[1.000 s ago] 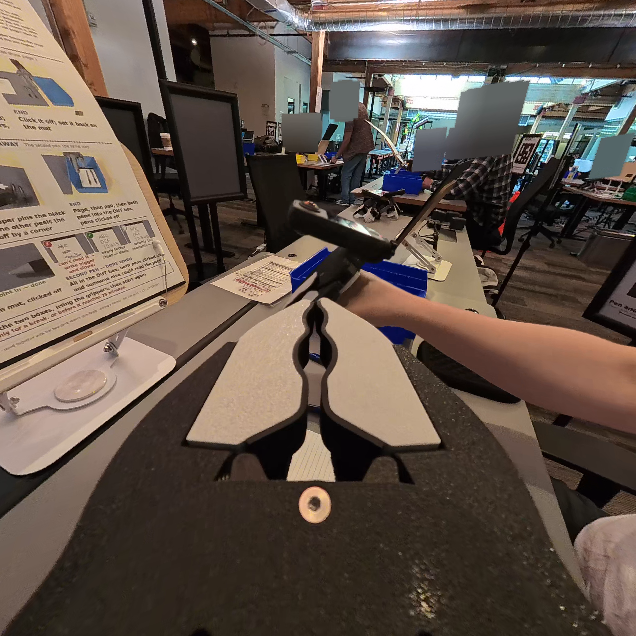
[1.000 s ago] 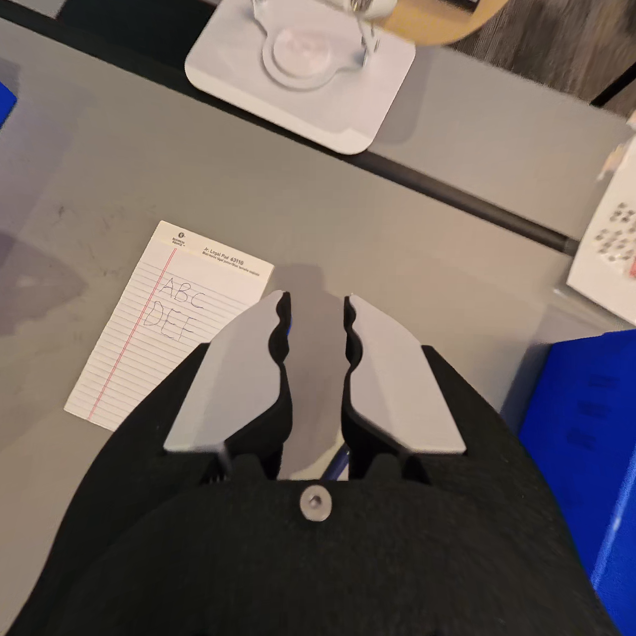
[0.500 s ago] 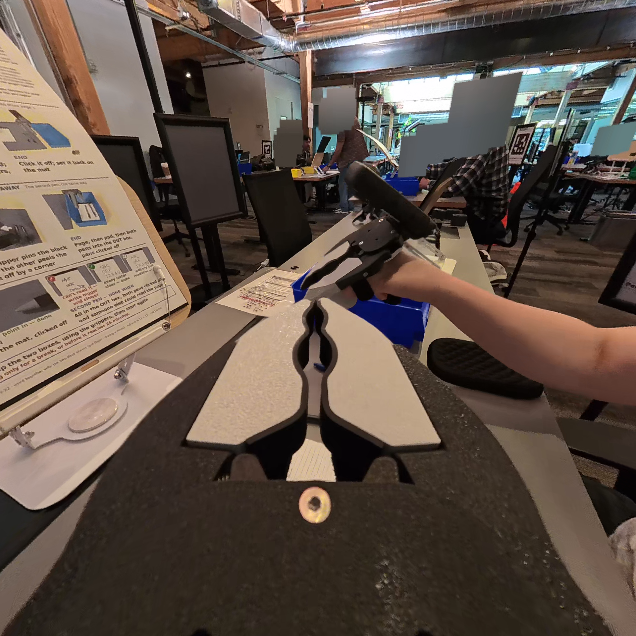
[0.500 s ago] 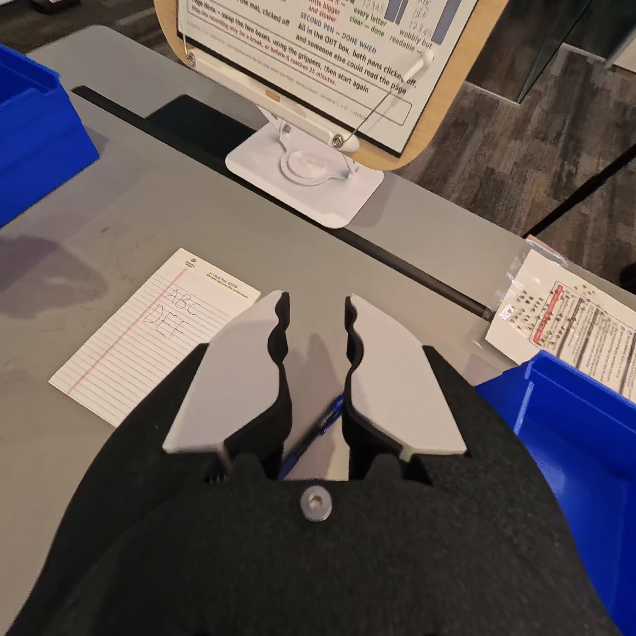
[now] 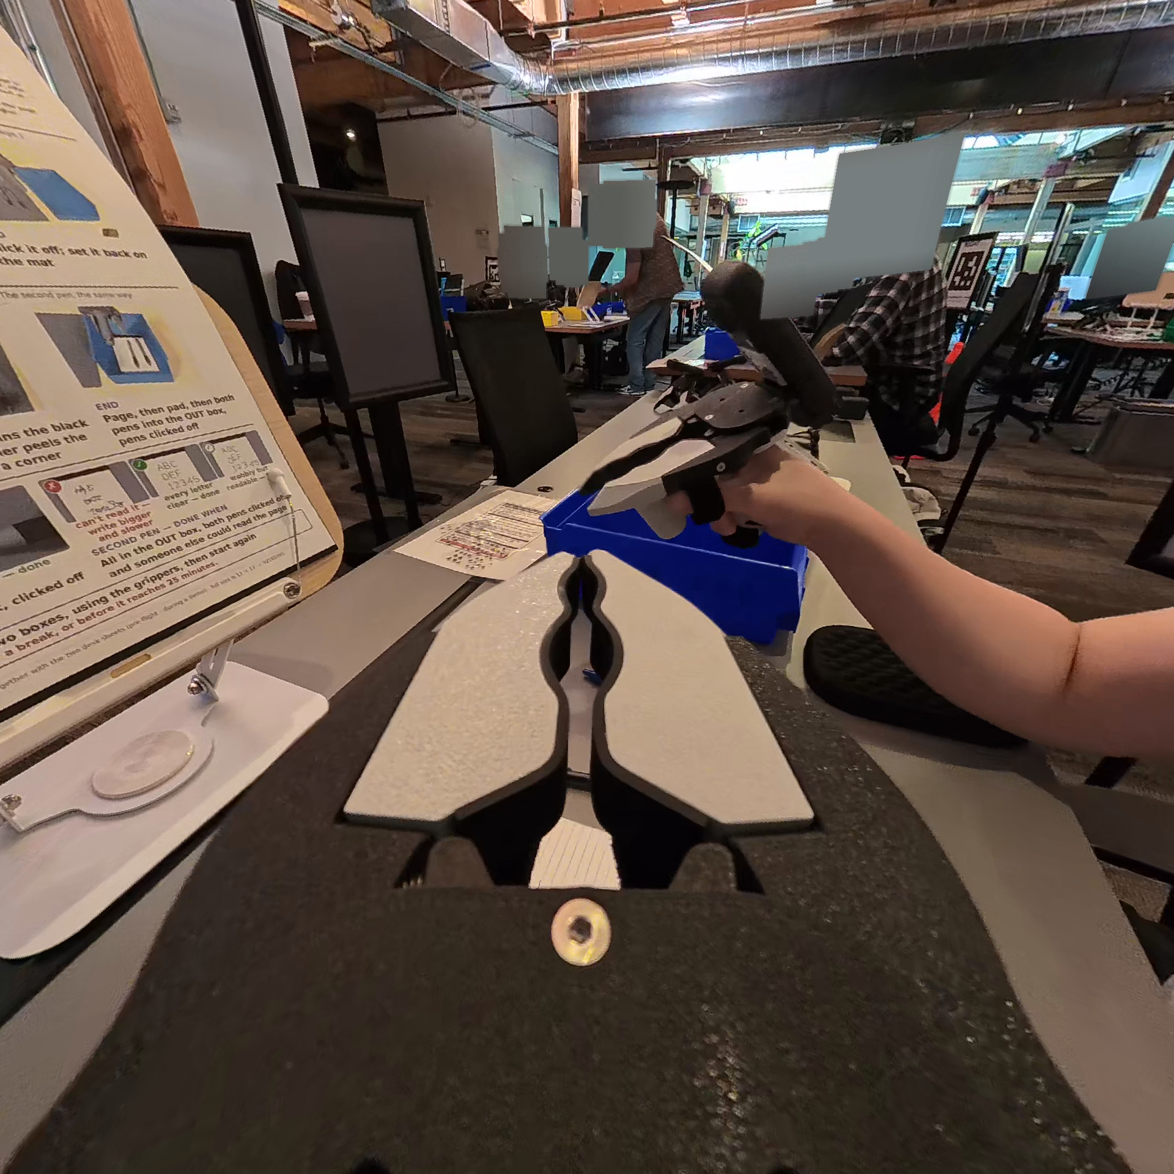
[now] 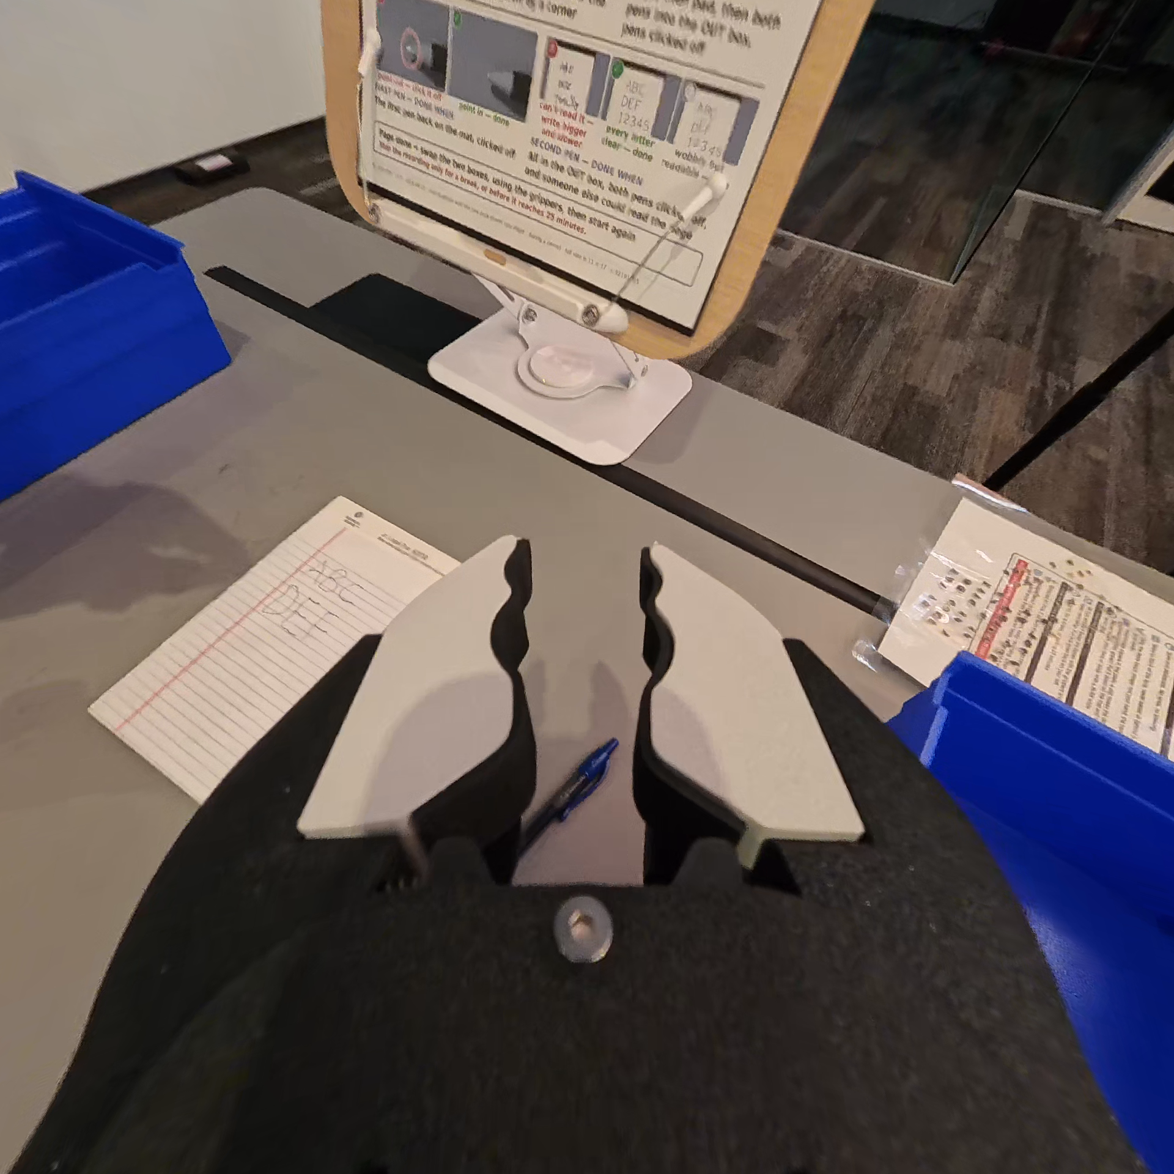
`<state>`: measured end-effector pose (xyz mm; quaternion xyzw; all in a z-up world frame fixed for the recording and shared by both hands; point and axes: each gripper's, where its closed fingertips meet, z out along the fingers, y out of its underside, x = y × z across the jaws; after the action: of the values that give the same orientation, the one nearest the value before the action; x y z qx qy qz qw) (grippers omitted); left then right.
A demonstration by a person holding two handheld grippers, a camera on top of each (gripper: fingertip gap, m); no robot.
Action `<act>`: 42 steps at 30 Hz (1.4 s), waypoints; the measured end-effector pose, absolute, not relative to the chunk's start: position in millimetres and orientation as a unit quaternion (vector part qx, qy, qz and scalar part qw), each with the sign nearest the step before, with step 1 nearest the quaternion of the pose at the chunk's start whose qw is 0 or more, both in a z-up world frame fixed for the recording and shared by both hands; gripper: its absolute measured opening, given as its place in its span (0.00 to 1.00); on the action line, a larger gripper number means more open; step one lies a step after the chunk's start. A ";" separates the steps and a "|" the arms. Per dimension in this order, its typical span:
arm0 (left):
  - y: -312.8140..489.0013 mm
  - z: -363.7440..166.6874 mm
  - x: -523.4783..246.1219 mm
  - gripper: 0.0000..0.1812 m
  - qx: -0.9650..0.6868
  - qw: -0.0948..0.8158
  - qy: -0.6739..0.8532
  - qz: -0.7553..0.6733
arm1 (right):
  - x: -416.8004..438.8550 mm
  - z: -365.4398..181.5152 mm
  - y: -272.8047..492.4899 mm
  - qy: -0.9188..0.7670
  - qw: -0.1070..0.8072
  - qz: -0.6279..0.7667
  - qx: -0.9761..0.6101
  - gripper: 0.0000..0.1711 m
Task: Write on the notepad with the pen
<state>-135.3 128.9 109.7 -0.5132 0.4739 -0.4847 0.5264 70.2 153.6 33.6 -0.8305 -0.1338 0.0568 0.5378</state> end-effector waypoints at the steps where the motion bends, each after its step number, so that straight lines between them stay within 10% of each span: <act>1: 130.3 108.8 -135.0 0.00 -0.514 0.529 0.473 -0.481 | 73.8 30.1 154.1 -0.130 0.536 0.060 -0.832 0.19; 42: 142.2 97.5 -152.6 0.00 -0.591 0.479 0.466 -0.451 | 80.4 -125.5 133.9 0.047 0.187 0.095 -0.977 0.24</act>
<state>-152.6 142.2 97.5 -0.5913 0.4663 -0.4512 0.4789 80.4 133.9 -125.5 -0.9766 0.0467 0.0955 0.1867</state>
